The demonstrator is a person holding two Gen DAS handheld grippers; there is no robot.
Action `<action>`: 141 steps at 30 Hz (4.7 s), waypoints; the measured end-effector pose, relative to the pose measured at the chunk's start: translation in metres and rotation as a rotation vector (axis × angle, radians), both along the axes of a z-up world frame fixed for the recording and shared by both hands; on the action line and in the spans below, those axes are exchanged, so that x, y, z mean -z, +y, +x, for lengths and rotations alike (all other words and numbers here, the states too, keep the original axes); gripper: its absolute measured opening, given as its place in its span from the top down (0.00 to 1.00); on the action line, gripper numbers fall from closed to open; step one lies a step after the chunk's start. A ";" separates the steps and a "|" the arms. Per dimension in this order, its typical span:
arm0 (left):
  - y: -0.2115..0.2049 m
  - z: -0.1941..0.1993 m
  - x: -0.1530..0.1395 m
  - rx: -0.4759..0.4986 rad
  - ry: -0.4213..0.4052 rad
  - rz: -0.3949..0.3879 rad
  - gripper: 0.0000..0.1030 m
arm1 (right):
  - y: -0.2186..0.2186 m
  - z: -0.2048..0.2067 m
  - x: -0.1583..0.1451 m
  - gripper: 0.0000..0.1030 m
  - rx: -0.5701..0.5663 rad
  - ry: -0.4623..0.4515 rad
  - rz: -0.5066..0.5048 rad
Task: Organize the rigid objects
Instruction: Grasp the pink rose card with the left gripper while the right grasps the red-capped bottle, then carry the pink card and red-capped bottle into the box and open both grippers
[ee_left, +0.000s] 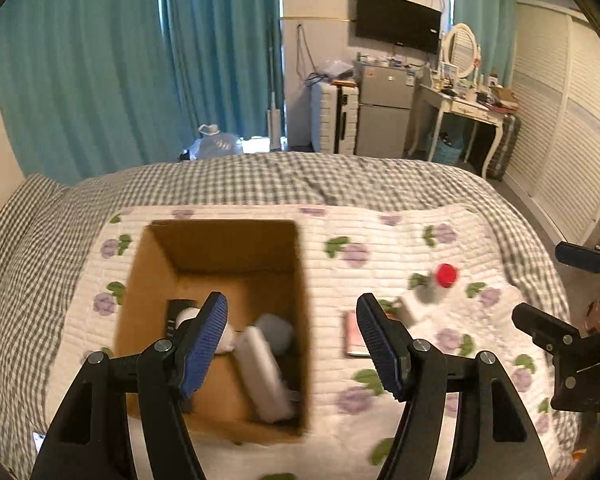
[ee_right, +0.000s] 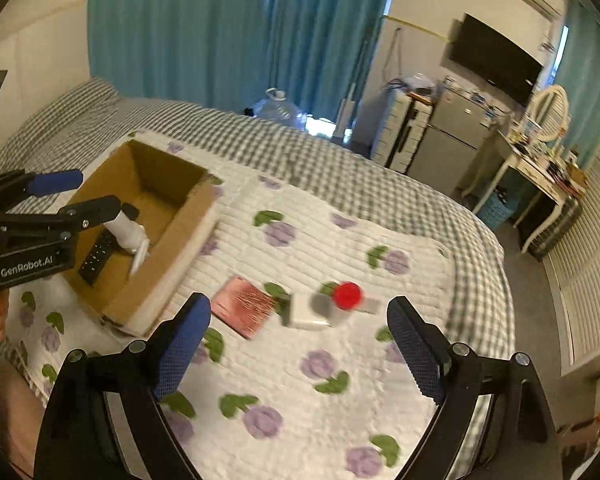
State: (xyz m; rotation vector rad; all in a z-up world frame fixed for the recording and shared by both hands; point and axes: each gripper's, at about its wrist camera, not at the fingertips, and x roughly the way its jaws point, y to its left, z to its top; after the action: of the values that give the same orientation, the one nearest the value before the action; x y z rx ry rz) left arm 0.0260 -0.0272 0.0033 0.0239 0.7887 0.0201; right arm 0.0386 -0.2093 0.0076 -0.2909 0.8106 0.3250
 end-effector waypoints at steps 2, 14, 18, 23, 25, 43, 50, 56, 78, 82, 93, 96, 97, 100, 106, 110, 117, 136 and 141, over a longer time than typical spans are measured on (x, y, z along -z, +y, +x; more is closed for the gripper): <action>-0.016 -0.001 0.002 -0.002 0.012 -0.004 0.32 | -0.019 -0.004 0.000 0.12 0.013 0.004 0.021; -0.087 0.017 0.058 -0.014 0.113 0.012 0.32 | -0.079 0.015 0.048 0.16 0.058 0.037 0.014; -0.097 0.026 0.082 -0.016 0.137 0.002 0.32 | -0.083 0.025 0.067 0.24 0.029 0.070 0.004; -0.107 0.041 0.111 -0.004 0.165 0.018 0.32 | -0.079 0.041 0.087 0.36 -0.024 0.104 -0.006; -0.109 0.045 0.121 0.001 0.175 0.022 0.32 | -0.076 0.050 0.093 0.39 -0.039 0.116 -0.001; -0.096 0.080 0.176 0.000 0.219 0.027 0.32 | -0.048 0.117 0.150 0.41 -0.088 0.187 0.022; -0.102 0.090 0.192 0.022 0.267 0.147 0.27 | -0.038 0.139 0.162 0.41 -0.066 0.201 0.123; -0.089 0.099 0.198 0.002 0.290 0.062 0.27 | -0.036 0.143 0.178 0.56 -0.063 0.224 0.082; -0.110 0.077 0.131 0.003 0.194 0.059 0.29 | -0.050 0.111 0.115 0.65 -0.075 0.133 0.072; -0.110 0.065 0.104 -0.010 0.155 0.033 0.29 | -0.056 0.094 0.089 0.65 -0.064 0.108 0.069; -0.073 0.027 0.026 -0.026 0.040 -0.035 0.29 | -0.052 0.026 0.011 0.65 -0.040 0.020 0.116; -0.058 0.020 0.013 -0.036 0.015 -0.037 0.29 | -0.043 0.006 -0.001 0.65 -0.052 -0.003 0.083; -0.051 0.017 0.007 -0.040 0.004 -0.041 0.29 | -0.039 0.001 -0.006 0.65 -0.053 -0.009 0.078; -0.034 0.012 -0.001 -0.042 -0.014 -0.062 0.29 | -0.026 -0.008 -0.016 0.65 -0.059 -0.019 0.074; 0.012 0.008 -0.018 -0.062 -0.058 -0.063 0.29 | 0.018 -0.017 -0.032 0.65 -0.107 -0.042 0.085; 0.042 0.011 -0.017 -0.074 -0.073 -0.050 0.29 | 0.052 -0.015 -0.032 0.65 -0.143 -0.041 0.131; 0.095 0.020 0.008 -0.086 -0.097 -0.045 0.29 | 0.120 -0.004 -0.013 0.65 -0.205 -0.024 0.154; 0.144 0.076 0.072 -0.098 -0.019 0.021 0.29 | 0.208 0.085 0.074 0.65 -0.177 0.047 0.023; 0.147 0.075 0.070 -0.096 -0.020 0.002 0.27 | 0.203 0.090 0.079 0.65 -0.160 0.063 0.028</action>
State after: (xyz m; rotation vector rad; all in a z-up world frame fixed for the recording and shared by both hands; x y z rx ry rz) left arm 0.1009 0.1202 -0.0670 -0.0121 0.7688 0.1115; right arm 0.1282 -0.0060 -0.0717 -0.3211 0.8465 0.4971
